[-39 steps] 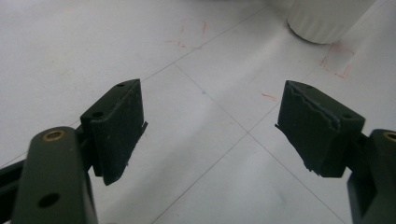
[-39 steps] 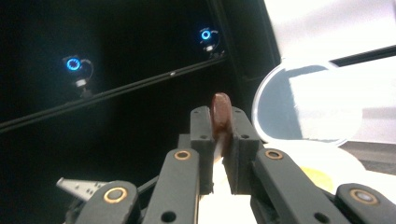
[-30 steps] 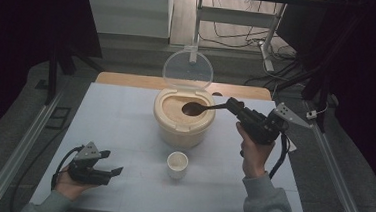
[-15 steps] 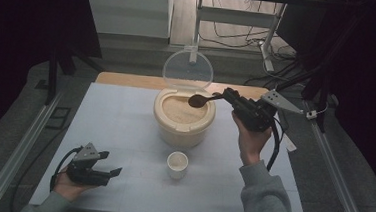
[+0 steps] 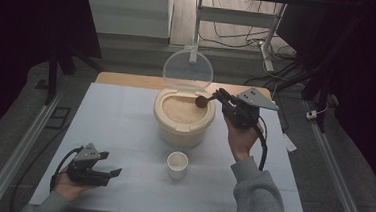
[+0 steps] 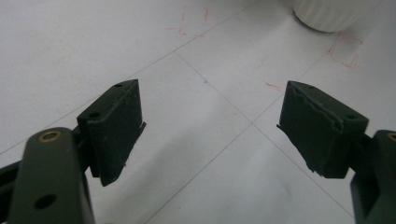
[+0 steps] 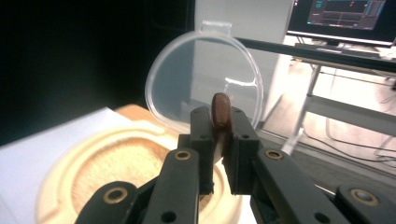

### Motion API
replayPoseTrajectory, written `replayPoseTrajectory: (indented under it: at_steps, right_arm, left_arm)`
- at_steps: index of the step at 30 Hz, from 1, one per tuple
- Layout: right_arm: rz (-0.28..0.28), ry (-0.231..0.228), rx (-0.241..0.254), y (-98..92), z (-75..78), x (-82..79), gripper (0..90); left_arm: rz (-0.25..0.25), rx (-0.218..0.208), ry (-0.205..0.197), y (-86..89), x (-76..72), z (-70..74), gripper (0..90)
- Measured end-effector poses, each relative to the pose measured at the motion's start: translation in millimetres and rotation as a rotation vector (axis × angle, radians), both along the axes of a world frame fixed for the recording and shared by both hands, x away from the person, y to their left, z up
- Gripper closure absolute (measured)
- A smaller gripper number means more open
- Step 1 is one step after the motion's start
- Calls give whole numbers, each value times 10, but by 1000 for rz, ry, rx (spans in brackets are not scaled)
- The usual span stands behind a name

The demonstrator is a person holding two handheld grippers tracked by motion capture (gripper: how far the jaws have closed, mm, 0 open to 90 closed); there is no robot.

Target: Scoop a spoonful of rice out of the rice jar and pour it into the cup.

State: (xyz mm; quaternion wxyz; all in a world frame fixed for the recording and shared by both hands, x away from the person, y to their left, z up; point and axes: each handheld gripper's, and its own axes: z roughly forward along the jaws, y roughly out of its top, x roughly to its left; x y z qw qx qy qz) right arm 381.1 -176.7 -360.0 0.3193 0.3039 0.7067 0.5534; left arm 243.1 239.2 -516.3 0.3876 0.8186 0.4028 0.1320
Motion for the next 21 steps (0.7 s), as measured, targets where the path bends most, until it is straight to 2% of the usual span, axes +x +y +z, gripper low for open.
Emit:
replayPoseTrajectory:
  at_steps: [3, 6, 16, 21]
  right_arm:
    - [9, 11, -32, 59, -57, 13, 826]
    - [16, 37, -24, 94, -120, 44, 826]
    - [17, 247, 220, -58, -344, 230, 827]
    - [22, 337, 324, -108, -415, 278, 825]
  left_arm:
    - [-2, 4, 3, -1, 2, -5, 209]
    - [0, 5, 2, 3, 2, -5, 208]
    - [2, 6, 2, 8, 5, -6, 206]
    - [1, 6, 1, 8, 7, -3, 206]
